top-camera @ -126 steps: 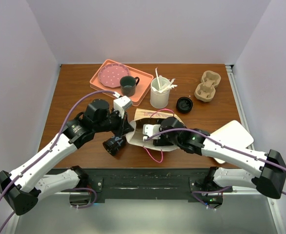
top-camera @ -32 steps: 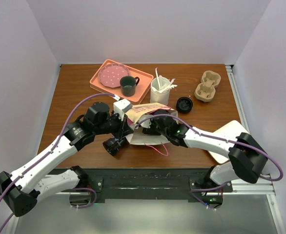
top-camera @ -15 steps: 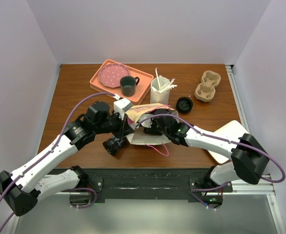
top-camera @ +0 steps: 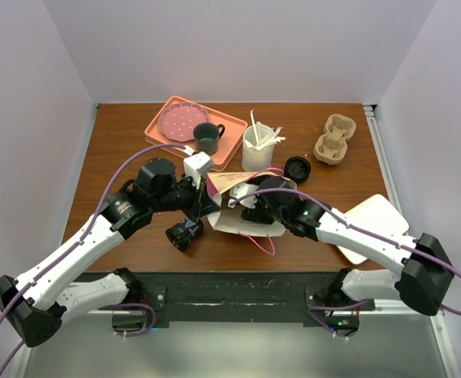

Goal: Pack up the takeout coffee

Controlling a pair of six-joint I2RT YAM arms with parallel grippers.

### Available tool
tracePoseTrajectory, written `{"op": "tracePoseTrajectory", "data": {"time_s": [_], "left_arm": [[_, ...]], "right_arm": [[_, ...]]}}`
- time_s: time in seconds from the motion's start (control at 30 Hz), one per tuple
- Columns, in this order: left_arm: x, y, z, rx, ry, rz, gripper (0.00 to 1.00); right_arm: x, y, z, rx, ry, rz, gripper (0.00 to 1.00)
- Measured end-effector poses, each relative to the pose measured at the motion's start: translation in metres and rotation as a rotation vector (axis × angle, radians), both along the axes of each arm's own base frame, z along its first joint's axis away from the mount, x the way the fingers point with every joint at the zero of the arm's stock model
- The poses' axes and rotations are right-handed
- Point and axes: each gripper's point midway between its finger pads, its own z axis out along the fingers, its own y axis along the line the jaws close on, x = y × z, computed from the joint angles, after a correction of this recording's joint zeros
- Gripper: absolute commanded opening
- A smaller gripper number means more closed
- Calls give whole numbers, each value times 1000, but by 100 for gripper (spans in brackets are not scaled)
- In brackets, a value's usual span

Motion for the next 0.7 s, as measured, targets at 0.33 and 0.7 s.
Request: {"op": "tracePoseTrajectory", "data": {"time_s": [0.33, 0.7], "left_arm": [[-5, -5, 2, -11, 25, -28, 0], [-6, -13, 7, -12, 82, -54, 4]], "right_arm": [[-15, -12, 10, -5, 53, -10, 86], [-27, -18, 18, -12, 114, -19, 89]]}}
